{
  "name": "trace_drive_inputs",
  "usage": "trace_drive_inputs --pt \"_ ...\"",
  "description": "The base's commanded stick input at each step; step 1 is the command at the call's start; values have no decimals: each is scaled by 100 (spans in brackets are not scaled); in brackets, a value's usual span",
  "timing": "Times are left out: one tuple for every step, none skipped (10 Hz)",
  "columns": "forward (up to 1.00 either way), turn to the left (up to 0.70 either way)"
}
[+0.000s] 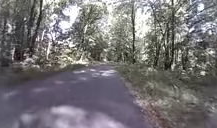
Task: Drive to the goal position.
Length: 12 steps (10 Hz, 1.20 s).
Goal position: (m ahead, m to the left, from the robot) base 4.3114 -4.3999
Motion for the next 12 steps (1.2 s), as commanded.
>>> trace_drive_inputs --pt "45 0" --pt "45 0" --pt "45 0" --pt "45 0" --pt "45 0" --pt "45 0" --pt "45 0" --pt "45 0" --pt "45 0" --pt "45 0" --pt "45 0" --pt "45 0"
